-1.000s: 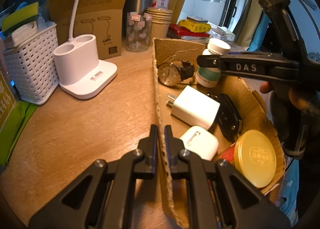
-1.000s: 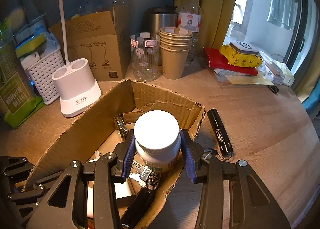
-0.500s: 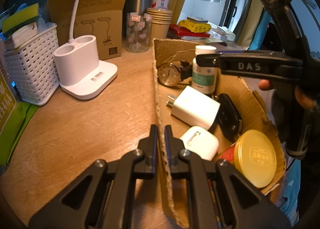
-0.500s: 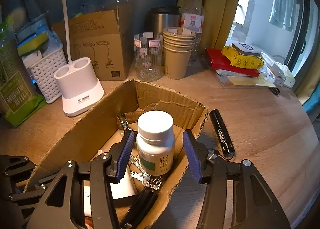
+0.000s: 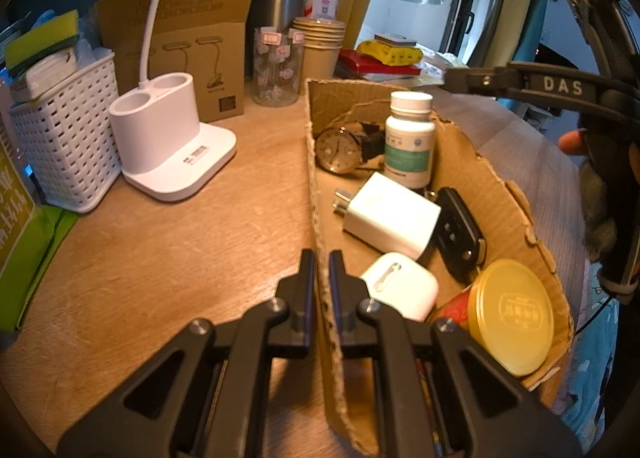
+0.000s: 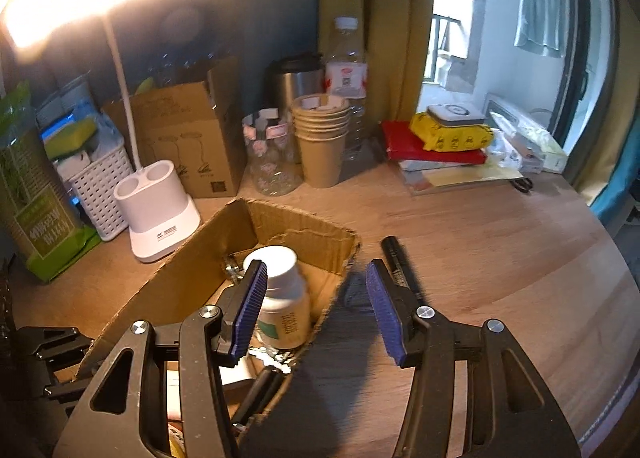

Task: Organize rigid objects
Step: 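Lower the pill bottle into the box and open the right tool, then move the right tool to the black flashlight and grasp it, then lift the flashlight with the right tool and carry it over the box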

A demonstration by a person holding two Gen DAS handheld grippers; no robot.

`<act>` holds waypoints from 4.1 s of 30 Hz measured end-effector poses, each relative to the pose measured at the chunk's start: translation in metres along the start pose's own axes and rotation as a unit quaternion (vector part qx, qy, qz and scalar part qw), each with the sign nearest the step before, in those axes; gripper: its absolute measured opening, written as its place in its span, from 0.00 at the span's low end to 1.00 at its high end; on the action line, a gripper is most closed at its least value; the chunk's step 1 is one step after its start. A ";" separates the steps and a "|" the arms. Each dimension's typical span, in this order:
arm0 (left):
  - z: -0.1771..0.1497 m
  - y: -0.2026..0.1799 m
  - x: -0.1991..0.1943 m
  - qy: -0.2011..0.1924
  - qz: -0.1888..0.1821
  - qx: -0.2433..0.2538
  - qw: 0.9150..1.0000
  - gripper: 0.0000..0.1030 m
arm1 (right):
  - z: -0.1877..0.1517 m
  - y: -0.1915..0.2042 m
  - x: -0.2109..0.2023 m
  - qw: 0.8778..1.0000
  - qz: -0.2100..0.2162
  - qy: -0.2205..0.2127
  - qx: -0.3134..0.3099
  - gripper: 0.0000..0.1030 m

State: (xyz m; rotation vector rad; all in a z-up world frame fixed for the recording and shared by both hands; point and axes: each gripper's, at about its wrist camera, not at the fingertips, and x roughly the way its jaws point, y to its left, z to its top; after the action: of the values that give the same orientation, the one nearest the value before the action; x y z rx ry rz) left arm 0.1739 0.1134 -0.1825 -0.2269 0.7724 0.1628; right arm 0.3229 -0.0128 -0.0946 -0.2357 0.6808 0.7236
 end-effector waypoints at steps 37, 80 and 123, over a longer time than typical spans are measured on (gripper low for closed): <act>0.000 0.000 0.001 0.001 0.013 0.005 1.000 0.08 | -0.017 -0.070 0.029 0.999 -0.016 0.021 0.029 0.53; -0.001 0.000 0.002 0.000 0.016 0.007 1.000 0.08 | -0.020 -0.073 0.106 0.996 -0.025 0.080 0.005 0.49; 0.000 0.001 0.002 -0.001 0.018 0.008 1.000 0.08 | -0.006 -0.049 0.015 0.999 -0.039 0.018 -0.026 0.21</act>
State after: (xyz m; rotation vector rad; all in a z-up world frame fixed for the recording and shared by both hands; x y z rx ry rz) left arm 0.1751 0.1145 -0.1843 -0.1977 0.7754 0.1903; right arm 0.3615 -0.0436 -0.1098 -0.3217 0.6838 0.6648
